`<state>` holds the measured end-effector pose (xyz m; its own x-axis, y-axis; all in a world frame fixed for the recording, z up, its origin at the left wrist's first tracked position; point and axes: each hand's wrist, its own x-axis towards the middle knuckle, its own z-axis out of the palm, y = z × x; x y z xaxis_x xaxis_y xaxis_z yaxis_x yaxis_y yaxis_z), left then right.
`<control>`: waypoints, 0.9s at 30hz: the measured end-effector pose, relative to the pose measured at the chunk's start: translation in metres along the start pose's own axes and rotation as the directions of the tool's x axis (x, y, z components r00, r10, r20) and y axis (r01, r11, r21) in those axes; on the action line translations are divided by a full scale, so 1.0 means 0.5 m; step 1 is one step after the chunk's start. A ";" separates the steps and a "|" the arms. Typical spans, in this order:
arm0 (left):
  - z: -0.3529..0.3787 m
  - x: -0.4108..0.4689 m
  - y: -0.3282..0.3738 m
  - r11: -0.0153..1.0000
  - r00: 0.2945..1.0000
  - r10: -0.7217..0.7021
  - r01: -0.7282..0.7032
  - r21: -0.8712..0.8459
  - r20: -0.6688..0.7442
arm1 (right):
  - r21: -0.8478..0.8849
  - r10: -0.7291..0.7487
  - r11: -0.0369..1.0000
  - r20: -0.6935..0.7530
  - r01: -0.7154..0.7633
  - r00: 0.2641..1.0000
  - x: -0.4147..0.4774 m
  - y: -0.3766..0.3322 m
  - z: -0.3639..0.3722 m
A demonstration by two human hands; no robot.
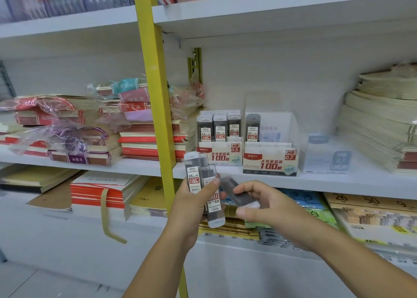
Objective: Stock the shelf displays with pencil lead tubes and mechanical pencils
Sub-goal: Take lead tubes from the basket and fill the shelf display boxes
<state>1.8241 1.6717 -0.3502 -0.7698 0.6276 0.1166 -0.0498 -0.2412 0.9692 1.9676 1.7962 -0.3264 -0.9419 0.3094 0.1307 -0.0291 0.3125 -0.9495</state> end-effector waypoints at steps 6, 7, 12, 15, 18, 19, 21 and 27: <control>-0.013 -0.006 0.008 0.997 0.999 0.041 -0.041 0.059 -0.008 | -0.128 -0.095 0.989 -0.124 0.079 0.988 0.002 -0.008 0.001; -0.015 -0.008 0.010 0.996 0.999 0.043 -0.043 0.072 -0.004 | -0.152 -0.119 0.984 -0.162 0.094 0.980 0.005 -0.008 0.000; -0.012 -0.019 0.011 0.987 0.999 0.031 -0.034 0.156 0.027 | -0.178 -0.123 0.981 -0.302 0.071 0.945 0.012 -0.006 -0.009; -0.009 -0.021 0.014 0.985 1.000 0.021 -0.022 0.174 0.008 | -0.109 -0.097 0.992 -0.372 0.060 0.923 0.018 -0.002 -0.009; -0.010 -0.021 0.017 0.989 0.999 0.018 -0.023 0.145 0.030 | -0.011 -0.082 0.996 -0.408 0.085 0.909 0.022 -0.009 -0.005; -0.011 -0.020 0.018 0.990 0.999 0.019 -0.023 0.138 0.035 | 0.019 -0.067 0.997 -0.394 0.081 0.917 0.022 -0.011 -0.003; -0.014 -0.018 0.018 0.991 0.999 0.025 -0.029 0.130 0.031 | 0.042 -0.053 0.996 -0.354 0.072 0.934 0.023 -0.012 0.000; -0.031 0.002 0.036 0.998 0.998 0.059 -0.059 -0.030 -0.019 | -0.157 -0.272 0.960 -0.359 0.230 0.893 0.036 -0.071 -0.031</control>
<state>1.8125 1.6566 -0.3360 -0.7835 0.5979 0.1692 -0.0230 -0.3000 0.9537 1.9567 1.8047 -0.2861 -0.7129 0.5133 0.4777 -0.1918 0.5126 -0.8369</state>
